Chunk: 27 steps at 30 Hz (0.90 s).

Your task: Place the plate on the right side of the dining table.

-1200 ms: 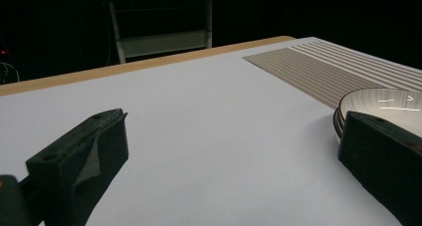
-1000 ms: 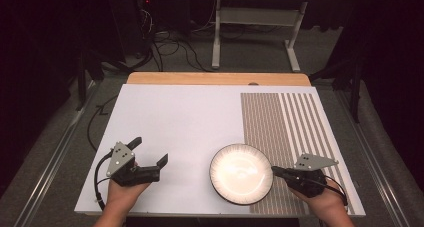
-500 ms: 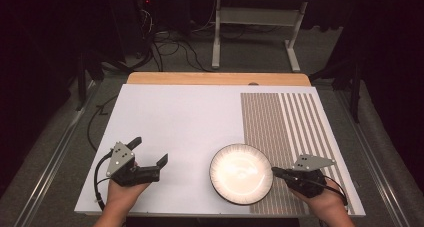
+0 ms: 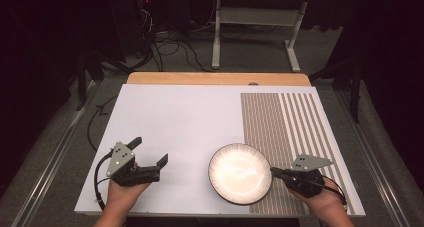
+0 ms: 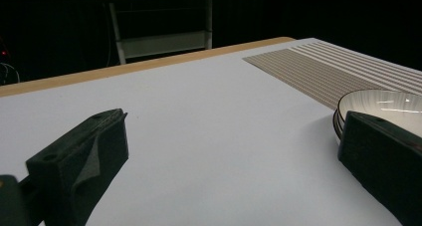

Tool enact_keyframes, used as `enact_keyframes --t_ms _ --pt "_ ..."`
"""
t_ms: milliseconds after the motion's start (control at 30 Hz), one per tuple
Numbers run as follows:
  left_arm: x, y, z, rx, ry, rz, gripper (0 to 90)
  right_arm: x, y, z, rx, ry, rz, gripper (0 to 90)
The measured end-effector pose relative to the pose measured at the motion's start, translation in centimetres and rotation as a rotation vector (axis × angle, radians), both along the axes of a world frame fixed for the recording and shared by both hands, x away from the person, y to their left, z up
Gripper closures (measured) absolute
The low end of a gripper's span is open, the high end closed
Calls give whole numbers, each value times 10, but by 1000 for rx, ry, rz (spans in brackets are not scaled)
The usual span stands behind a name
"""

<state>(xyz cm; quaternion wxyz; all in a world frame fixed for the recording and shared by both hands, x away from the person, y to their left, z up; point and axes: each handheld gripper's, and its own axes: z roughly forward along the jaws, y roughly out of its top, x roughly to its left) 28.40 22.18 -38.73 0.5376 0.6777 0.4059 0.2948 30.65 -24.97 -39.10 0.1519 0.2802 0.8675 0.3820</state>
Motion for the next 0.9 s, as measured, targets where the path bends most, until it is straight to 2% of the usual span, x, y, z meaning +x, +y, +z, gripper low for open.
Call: enact_keyframes --t_ms 200,700,900 --pt "0 0 0 -1 1 0 0 0 3 -1 0 9 -1 900" --pt "0 3 -1 -8 4 4 0 2 15 -6 21 42 37 900" --pt "1 3 -1 -10 6 5 1 2 16 -6 26 40 43 900"
